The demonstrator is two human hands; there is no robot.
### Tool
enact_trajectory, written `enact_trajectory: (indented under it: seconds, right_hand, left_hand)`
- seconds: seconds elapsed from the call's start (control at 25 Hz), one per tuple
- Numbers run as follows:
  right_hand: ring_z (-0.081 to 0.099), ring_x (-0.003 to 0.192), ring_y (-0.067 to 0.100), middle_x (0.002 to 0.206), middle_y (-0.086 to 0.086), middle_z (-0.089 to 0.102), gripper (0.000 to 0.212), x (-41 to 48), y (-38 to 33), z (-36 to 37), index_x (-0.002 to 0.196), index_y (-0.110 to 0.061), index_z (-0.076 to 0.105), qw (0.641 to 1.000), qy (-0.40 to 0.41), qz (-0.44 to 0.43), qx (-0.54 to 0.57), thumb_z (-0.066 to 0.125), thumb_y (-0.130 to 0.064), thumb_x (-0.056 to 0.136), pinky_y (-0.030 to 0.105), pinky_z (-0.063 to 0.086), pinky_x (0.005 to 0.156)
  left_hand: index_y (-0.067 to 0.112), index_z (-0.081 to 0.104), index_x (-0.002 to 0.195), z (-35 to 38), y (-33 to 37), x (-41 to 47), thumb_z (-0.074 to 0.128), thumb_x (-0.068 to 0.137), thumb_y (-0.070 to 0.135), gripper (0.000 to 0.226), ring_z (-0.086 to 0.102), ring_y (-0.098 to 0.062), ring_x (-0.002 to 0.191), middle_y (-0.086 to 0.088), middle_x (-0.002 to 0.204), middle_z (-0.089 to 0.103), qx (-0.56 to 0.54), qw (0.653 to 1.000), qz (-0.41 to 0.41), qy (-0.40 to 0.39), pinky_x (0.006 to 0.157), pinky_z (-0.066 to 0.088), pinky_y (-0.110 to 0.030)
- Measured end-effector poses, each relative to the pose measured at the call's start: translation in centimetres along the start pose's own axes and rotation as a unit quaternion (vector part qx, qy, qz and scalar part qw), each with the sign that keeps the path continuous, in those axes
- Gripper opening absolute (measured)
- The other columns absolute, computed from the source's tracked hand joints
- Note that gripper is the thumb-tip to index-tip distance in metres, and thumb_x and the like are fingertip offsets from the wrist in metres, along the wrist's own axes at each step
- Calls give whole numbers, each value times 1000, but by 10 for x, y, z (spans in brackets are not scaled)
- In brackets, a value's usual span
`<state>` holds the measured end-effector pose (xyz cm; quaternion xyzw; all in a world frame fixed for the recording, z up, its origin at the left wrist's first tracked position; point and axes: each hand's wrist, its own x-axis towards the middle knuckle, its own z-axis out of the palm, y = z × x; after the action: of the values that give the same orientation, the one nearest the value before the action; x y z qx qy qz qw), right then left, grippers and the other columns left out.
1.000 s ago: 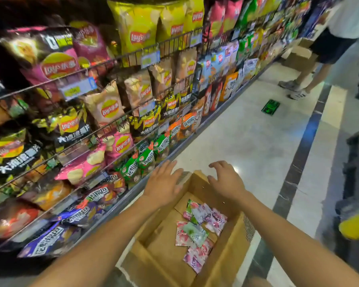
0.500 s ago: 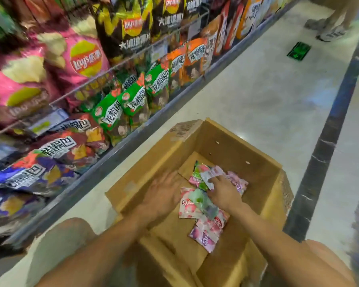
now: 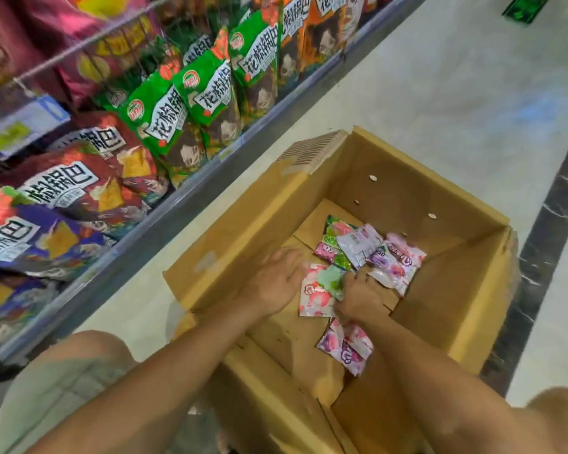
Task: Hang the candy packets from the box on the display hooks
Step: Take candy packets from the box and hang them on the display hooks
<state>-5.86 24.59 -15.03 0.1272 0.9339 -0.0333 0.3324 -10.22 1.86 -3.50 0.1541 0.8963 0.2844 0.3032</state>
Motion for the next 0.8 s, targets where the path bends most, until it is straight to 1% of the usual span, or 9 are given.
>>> enact_trajectory:
  seconds: [0.12,0.28,0.4,0.48,0.56,0.6,0.64,0.72,0.8]
  right_hand:
    - [49,130,40,148,24,40,61,2,-3,-1,139,-15,41,1000,11,4,-27,71,-29,88,47,53,97]
    - [65,109,33,128,19,61,35,9,5,-20,129,-7,53,998,10,-46,-37,51,-7,95,39,58,87]
    - [64,108,33,116,14,67,23,3,12,-49,118,-6,61,995,-13,-77,57,52,-7,97,33,50,81]
    - [63,97,31,102,11,65,8,-6,18,-69,104,-12,61,982,-21,-101,159,55,-10,100,37,49,80]
    - [59,82,23,90,8,59,3,-21,24,-91,100,-13,60,937,-52,-114,326,59,-14,103,38,49,74]
    - [62,82,23,92,10,61,6,-30,25,-102,108,-10,60,897,-81,-105,423,60,-14,104,37,51,75]
    - [69,92,29,103,17,67,17,-38,26,-111,120,-5,59,845,-114,-92,515,58,-13,105,41,56,83]
    - [65,121,43,129,25,67,31,-54,25,-127,136,-2,54,735,-180,-106,645,54,-6,105,54,51,106]
    - [61,129,41,137,21,65,37,-65,19,-135,142,-9,53,674,-209,-139,695,52,-4,104,53,49,110]
  left_hand:
    - [23,35,159,-5,2,2,21,111,52,57,23,-18,155,1,167,31,-46,999,-11,0,124,16,-33]
    - [33,41,154,-13,2,4,23,106,66,61,36,-17,149,7,161,40,-125,992,-28,7,120,31,-41]
    - [38,43,151,-14,5,10,22,100,76,67,46,-19,142,7,155,48,-181,982,-53,8,115,39,-44]
    - [32,43,152,-16,10,15,24,107,64,59,54,-22,132,0,145,57,-191,979,-76,4,109,45,-43]
    - [24,38,156,-20,19,16,28,112,44,49,57,-22,123,-3,142,57,-192,978,-85,1,92,46,-31]
    - [21,35,158,-23,23,17,30,113,37,48,56,-22,122,-5,147,54,-199,976,-89,-1,86,42,-28]
    - [19,35,158,-26,25,18,32,113,34,48,55,-21,118,-8,150,52,-207,974,-92,-1,81,40,-28]
    - [18,48,147,-29,31,18,35,113,34,40,59,-15,103,-10,142,60,-265,959,-97,-17,77,45,-28]
    - [19,60,134,-27,33,18,43,111,41,36,67,-9,99,0,126,71,-398,910,-99,-58,85,54,-28]
